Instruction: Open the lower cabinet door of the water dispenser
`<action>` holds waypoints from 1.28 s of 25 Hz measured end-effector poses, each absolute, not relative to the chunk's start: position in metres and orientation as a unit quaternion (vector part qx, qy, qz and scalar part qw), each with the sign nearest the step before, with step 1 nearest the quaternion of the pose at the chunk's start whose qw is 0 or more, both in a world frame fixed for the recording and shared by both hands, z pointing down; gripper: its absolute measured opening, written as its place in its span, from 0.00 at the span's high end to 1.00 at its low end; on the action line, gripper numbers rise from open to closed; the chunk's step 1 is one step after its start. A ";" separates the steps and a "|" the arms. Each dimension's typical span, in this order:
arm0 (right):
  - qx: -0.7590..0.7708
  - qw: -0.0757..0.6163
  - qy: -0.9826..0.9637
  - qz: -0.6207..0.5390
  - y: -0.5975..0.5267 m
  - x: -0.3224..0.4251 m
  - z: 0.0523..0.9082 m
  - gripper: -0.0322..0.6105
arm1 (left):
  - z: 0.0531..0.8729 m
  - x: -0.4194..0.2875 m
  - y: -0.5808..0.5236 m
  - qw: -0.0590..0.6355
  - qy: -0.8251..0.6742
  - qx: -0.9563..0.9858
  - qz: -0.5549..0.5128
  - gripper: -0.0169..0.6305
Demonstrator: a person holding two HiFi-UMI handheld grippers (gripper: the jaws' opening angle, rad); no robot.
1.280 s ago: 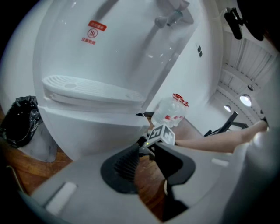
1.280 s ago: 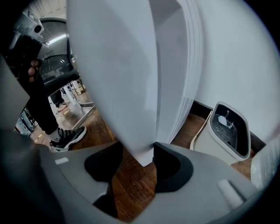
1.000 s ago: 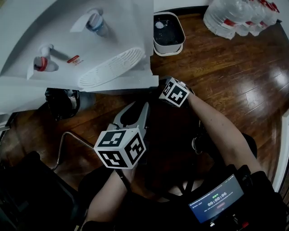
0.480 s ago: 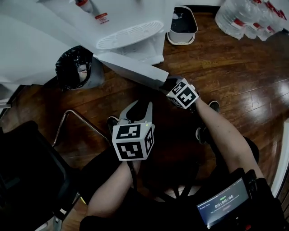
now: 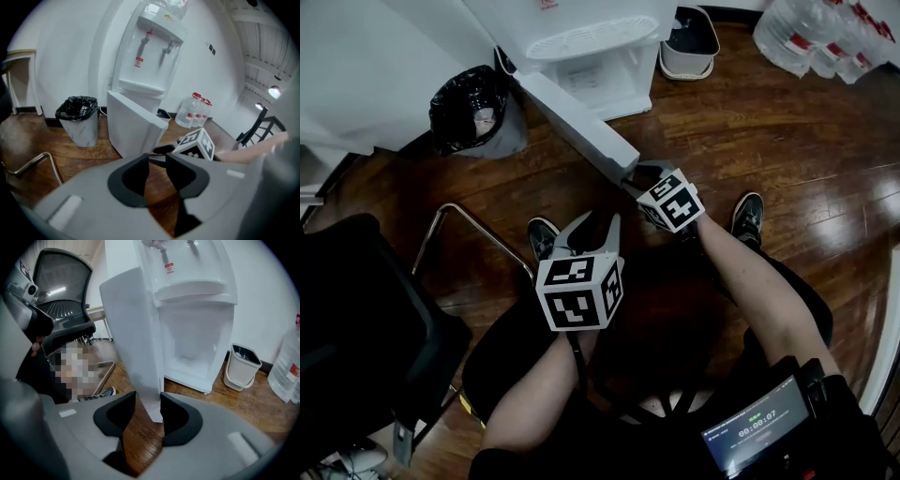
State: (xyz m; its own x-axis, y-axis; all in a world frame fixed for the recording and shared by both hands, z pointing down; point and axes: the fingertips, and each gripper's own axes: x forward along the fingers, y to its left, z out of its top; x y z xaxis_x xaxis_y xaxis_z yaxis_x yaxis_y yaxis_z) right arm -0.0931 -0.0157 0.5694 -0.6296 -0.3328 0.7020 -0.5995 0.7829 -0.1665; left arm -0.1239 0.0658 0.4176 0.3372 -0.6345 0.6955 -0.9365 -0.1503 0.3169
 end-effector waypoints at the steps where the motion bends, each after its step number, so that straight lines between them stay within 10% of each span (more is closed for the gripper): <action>1: 0.264 0.336 -0.882 0.199 -0.011 -0.099 0.568 0.69 | 0.417 -0.125 0.071 0.369 -0.539 0.730 0.203 0.77; 17: 0.232 0.307 -0.899 0.207 0.055 -0.194 0.554 0.69 | 0.409 -0.167 0.115 0.381 -0.554 0.721 0.168 0.77; 32: 0.382 0.164 -0.858 0.302 0.074 -0.064 0.415 0.83 | 0.369 -0.118 0.099 0.336 -0.530 0.766 0.135 0.77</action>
State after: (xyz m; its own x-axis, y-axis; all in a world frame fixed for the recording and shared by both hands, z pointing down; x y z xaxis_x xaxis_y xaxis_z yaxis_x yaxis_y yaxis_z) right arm -0.0643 0.0738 0.4155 -0.6536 -0.5570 0.5124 -0.7551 0.5248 -0.3929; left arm -0.1181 0.0988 0.3690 0.4009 -0.7219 0.5640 -0.9038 -0.2110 0.3723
